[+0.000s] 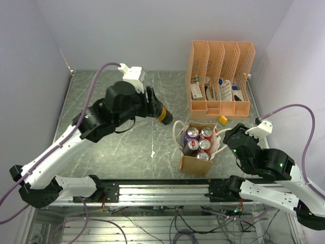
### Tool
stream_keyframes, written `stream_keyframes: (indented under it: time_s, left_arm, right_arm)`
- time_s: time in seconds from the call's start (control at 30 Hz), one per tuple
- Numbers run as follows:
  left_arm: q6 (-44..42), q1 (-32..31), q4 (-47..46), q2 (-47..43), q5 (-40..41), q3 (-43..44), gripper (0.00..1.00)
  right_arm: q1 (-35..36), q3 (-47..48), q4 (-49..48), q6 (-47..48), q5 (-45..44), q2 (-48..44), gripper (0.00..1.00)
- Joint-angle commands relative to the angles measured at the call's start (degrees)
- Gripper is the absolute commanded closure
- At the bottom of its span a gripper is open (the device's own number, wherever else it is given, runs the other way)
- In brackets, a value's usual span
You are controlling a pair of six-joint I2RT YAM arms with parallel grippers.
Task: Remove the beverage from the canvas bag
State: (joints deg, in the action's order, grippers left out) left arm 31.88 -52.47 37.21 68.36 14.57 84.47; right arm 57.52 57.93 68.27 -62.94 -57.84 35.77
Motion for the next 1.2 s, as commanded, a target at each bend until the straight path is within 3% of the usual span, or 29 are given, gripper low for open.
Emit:
stream_keyframes:
  time_s: [0.0, 0.17, 0.4, 0.57, 0.77, 0.9, 1.17]
  left_arm:
    - [-4.7, 3.1, 3.6, -3.9, 2.8, 7.6, 0.93]
    - [-7.1, 3.7, 8.9, -6.4, 13.2, 6.0, 0.93]
    - [-4.9, 4.1, 4.0, -11.3, 21.7, -11.1, 0.93]
    - [-7.5, 6.4, -2.2, -8.0, 24.8, -16.7, 0.93]
    - [-13.9, 18.5, -11.3, 5.5, 19.5, -12.9, 0.93]
    - [-14.5, 25.9, -13.4, 17.3, 15.9, -5.3, 0.93]
    - [-17.8, 32.2, -22.7, 29.1, 10.4, 1.4, 0.93]
  right_arm:
    - [0.3, -0.3, -1.0, -0.2, -1.1, 0.0, 0.47]
    - [0.3, -0.2, -1.5, 0.5, -0.9, -0.1, 0.47]
    - [0.3, -0.2, -1.9, 0.9, -0.7, 0.0, 0.47]
    - [0.2, -0.2, -2.4, 1.5, -0.3, 0.5, 0.47]
    - [0.3, -1.8, -2.6, 1.9, -0.3, 1.0, 0.46]
    - [0.3, -1.9, -2.8, 2.4, -0.3, 1.6, 0.46]
    - [0.2, -1.6, -1.5, 1.3, -0.6, 3.4, 0.46]
